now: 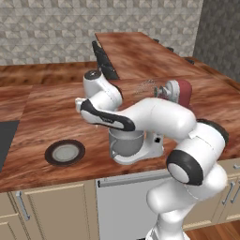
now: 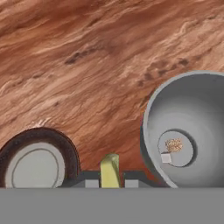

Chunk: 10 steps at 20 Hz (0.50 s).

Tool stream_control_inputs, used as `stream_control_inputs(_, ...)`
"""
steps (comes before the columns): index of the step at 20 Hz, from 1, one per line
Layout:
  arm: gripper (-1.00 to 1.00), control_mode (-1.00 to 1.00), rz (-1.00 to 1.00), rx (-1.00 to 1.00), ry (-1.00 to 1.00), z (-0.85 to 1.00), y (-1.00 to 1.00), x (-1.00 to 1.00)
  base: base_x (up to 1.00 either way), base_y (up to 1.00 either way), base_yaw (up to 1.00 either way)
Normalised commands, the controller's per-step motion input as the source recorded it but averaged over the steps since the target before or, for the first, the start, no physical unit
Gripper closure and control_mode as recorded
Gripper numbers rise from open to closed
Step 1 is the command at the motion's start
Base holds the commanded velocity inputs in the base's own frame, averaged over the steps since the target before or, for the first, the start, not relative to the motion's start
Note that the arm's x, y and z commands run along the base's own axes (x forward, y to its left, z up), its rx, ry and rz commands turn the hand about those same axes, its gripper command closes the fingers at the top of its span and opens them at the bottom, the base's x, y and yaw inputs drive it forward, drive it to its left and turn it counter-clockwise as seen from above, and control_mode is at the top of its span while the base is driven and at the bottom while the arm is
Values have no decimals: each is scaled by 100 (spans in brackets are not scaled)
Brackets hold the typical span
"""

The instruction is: Add butter and sugar cubes to the stand mixer bowl and then turn on the stand mixer to begin making frosting.

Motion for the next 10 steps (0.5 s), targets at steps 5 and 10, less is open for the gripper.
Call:
stream_control_inputs(5,100,-100,-3,-12,0,0,-72,0,0,0,0)
stream_control_inputs(10,100,-100,-4,-11,0,0,-55,0,0,0,0)
